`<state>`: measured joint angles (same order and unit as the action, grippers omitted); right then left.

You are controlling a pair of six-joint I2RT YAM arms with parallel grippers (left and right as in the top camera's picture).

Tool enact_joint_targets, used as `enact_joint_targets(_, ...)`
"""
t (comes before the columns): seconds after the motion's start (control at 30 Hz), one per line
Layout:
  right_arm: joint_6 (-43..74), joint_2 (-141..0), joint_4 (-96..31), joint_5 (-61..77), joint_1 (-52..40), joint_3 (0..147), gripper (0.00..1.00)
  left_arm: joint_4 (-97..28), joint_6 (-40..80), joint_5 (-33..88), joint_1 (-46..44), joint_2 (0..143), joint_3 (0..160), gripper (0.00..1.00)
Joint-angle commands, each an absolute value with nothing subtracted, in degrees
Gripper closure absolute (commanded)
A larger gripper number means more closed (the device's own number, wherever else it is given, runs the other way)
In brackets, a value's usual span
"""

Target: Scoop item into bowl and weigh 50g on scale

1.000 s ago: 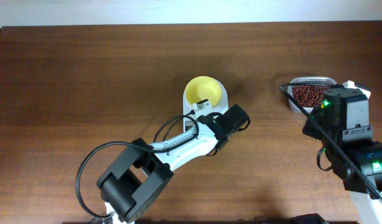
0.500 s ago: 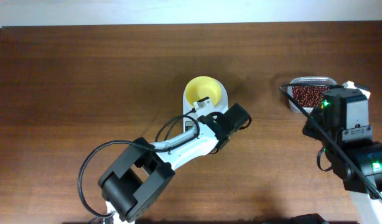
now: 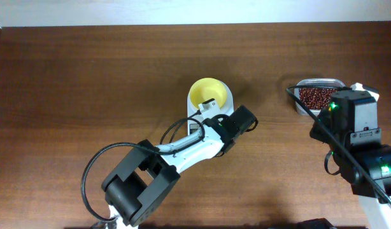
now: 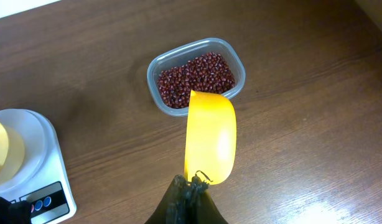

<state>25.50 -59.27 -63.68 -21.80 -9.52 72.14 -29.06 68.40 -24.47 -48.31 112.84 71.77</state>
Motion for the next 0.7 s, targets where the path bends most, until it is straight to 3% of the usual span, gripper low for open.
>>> enact_joint_targets(0.0, 25.76, -59.24, -63.70, -22.09, -9.69, 73.30, 0.96, -29.02, 68.79, -25.32, -48.38, 113.69, 71.26, 1.00)
enact_joint_targets(0.67, 25.74, -59.24, -63.70, -22.11, -9.69, 73.30, 0.96, -29.39, 68.77, -23.35, -48.40, 114.65, 71.26, 1.00)
